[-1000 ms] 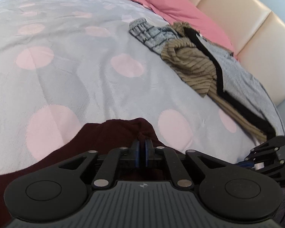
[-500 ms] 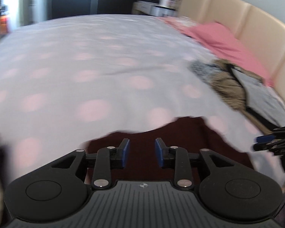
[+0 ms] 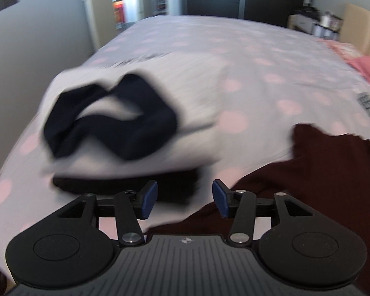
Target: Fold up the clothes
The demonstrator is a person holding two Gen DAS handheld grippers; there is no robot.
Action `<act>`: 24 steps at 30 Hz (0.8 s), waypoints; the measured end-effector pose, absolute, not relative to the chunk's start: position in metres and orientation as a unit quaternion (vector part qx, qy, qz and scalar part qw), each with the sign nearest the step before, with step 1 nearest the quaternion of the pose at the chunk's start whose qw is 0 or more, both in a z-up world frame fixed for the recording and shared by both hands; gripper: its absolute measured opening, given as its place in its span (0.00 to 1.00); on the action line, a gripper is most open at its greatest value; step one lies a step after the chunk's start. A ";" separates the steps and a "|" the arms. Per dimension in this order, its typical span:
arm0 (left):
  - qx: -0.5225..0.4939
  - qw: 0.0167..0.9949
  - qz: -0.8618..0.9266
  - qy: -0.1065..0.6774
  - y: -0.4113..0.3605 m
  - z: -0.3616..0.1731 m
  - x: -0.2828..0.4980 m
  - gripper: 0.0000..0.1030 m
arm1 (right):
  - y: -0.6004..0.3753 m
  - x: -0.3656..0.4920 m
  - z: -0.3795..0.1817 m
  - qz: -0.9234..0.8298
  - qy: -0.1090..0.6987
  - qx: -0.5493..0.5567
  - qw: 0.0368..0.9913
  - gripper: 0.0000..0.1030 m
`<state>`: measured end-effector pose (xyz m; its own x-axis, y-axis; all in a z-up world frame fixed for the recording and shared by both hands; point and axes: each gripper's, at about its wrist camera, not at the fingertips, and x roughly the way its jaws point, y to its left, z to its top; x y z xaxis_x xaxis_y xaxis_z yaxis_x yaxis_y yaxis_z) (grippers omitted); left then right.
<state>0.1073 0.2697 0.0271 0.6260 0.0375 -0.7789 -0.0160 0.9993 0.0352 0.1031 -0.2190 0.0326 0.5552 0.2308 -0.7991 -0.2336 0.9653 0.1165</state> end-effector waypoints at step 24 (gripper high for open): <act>0.051 0.946 -0.183 0.262 0.184 0.119 -0.013 0.04 | -0.161 0.113 0.025 0.180 0.460 -0.046 0.868 0.42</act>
<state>-0.0126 0.1843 0.1189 0.7959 -0.3193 -0.5144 0.3728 0.9279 0.0009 0.1127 -0.1606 0.0248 0.5115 0.2698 -0.8158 -0.3537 0.9314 0.0862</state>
